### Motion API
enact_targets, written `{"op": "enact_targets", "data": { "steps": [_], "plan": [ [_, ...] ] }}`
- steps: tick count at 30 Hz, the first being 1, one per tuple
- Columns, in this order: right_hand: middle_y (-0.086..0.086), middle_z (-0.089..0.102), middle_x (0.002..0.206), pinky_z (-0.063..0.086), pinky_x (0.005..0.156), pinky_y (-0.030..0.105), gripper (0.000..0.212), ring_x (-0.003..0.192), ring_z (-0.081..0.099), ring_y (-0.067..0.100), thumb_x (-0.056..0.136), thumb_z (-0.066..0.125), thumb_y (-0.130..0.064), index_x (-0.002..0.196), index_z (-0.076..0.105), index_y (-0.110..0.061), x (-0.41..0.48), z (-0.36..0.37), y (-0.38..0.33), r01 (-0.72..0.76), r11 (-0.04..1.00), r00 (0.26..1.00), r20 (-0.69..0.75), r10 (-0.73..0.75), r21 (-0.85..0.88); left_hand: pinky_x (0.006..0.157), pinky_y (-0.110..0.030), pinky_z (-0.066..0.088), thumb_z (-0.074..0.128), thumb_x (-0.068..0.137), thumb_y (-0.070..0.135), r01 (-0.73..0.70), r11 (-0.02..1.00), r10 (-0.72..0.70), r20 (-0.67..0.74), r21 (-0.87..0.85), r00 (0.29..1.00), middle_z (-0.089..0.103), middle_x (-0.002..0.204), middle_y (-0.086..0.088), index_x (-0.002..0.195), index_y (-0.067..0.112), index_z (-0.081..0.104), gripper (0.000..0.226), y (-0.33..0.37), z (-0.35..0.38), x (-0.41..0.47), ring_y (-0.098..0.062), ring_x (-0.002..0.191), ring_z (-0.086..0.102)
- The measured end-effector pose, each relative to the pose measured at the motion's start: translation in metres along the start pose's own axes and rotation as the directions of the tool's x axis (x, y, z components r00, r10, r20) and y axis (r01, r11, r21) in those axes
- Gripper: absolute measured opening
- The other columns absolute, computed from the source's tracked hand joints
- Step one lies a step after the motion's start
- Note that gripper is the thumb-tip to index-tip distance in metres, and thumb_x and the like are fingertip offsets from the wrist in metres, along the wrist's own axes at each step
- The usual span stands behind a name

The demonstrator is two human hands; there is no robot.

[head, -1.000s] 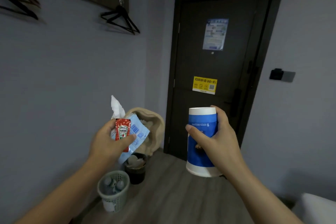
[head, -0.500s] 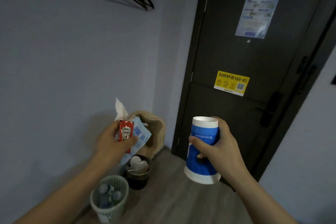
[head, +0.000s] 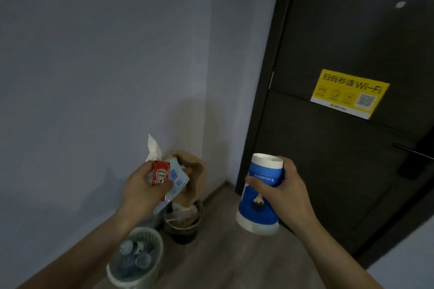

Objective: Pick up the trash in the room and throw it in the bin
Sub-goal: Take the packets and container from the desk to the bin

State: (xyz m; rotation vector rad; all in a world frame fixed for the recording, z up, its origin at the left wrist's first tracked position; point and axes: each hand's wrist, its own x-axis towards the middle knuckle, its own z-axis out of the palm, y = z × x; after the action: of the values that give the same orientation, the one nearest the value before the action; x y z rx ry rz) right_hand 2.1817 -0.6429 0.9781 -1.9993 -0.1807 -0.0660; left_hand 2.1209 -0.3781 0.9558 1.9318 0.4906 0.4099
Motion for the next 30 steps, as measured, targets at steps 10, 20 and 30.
{"op": "enact_targets", "data": {
  "steps": [10, 20, 30],
  "plan": [
    [-0.001, 0.048, 0.131, 0.049, 0.097, 0.042, 0.085, 0.113, 0.051, 0.014, 0.071, 0.081, -0.016, 0.140, 0.031, -0.024, 0.164, 0.037, 0.067, -0.131, 0.991, 0.976, 0.171, 0.133, -0.021, 0.063, -0.025, 0.039, 0.070, 0.080, 0.009, 0.190, 0.952, -0.165, -0.121, 0.238, 0.979, 0.058, 0.079, 0.010, 0.097, 0.028, 0.053, 0.030, -0.042, 0.064, 0.105, -0.011, 0.071, 0.055],
    [-0.013, 0.050, 0.102, 0.050, 0.086, 0.030, 0.067, 0.101, 0.054, 0.011, 0.069, 0.084, -0.019, 0.116, 0.037, -0.030, 0.305, 0.157, 0.144, -0.257, 0.959, 0.920, 0.273, 0.281, -0.124, 0.069, -0.029, 0.039, 0.070, 0.080, 0.023, 0.373, 0.864, -0.363, -0.095, 0.339, 0.927, 0.058, 0.083, -0.003, 0.093, 0.022, 0.053, 0.022, -0.140, 0.109, 0.257, -0.029, 0.084, 0.061],
    [-0.008, 0.053, 0.106, 0.051, 0.078, 0.026, 0.068, 0.095, 0.058, 0.009, 0.062, 0.087, -0.034, 0.114, 0.043, -0.028, 0.387, 0.269, 0.256, -0.269, 0.907, 0.890, 0.275, 0.362, -0.323, 0.074, -0.030, 0.049, 0.064, 0.084, 0.019, 0.496, 0.736, -0.551, -0.019, 0.461, 0.834, 0.067, 0.096, -0.004, 0.108, 0.016, 0.062, 0.024, -0.262, 0.161, 0.337, -0.025, 0.091, 0.065]
  ]
}}
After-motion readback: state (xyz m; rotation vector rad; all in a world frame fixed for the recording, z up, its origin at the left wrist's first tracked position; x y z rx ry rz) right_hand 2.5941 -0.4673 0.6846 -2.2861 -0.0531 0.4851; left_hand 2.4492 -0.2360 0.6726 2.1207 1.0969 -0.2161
